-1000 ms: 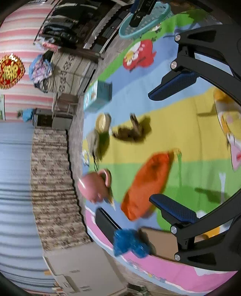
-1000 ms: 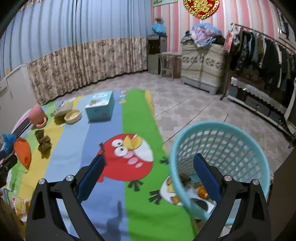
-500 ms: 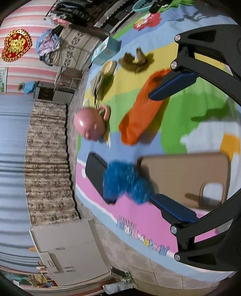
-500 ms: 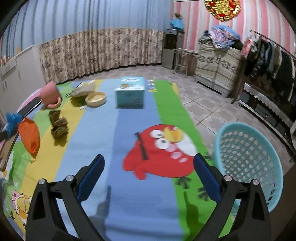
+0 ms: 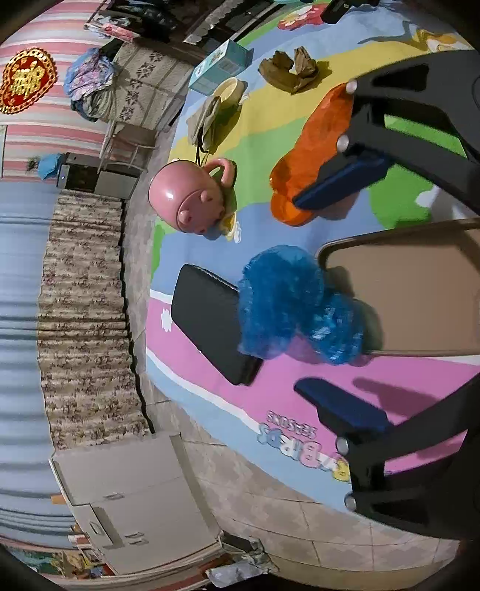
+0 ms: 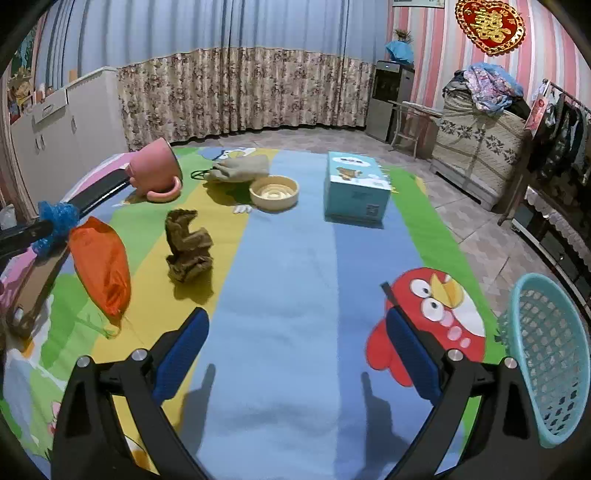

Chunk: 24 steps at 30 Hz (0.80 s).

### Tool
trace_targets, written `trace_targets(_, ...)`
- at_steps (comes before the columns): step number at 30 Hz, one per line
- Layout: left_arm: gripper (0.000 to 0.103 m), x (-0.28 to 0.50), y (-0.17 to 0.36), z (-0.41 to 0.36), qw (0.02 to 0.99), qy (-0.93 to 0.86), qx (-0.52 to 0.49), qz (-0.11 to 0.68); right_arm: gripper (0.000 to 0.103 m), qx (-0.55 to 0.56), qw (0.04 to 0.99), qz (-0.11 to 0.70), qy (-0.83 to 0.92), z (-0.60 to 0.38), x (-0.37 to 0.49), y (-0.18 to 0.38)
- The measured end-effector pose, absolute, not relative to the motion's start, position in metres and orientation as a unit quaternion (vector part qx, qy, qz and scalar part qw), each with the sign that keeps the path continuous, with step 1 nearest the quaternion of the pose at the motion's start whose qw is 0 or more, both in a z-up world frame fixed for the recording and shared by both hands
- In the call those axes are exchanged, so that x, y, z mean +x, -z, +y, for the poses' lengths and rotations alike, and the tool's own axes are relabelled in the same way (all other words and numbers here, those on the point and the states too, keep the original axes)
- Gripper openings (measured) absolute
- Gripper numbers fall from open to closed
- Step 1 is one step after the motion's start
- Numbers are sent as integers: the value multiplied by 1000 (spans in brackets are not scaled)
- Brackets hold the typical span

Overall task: Collect trash
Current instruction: 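Grasp the blue plastic bag with the left tool while the right tool grasps the brown glove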

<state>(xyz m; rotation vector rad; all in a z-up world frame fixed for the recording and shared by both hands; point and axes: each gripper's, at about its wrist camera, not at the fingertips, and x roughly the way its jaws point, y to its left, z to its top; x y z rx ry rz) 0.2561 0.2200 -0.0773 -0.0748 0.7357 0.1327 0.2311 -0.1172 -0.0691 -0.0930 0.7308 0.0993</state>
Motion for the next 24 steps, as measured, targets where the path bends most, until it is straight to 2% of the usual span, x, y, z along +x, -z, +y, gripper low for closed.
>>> trace_targets(7,56,270,82,222,925,-51,-42,373,95,-50,928,364,-66,-97,250,71)
trace_targets(9,41,272,84,224,923,-48,-43,378,95,-51,927,364,-76,-87,257,69)
trace_targets(12,32,269,84,227,924,-48,-48,377,95,-52,922,374,-90,-74,268,71)
trace_targets(20,30,239,71,238,933,-81,-23,349,93,-74,910,396,-99,-45,291,81)
trace_targets(22,30,232,70,242,934,-84,-29,347,85,-77,908,400,-104,-41,294,81)
trace_targets(24,30,228,70,248,933,-83,-42,348,68,-80,902,410,-111,-37,299,84)
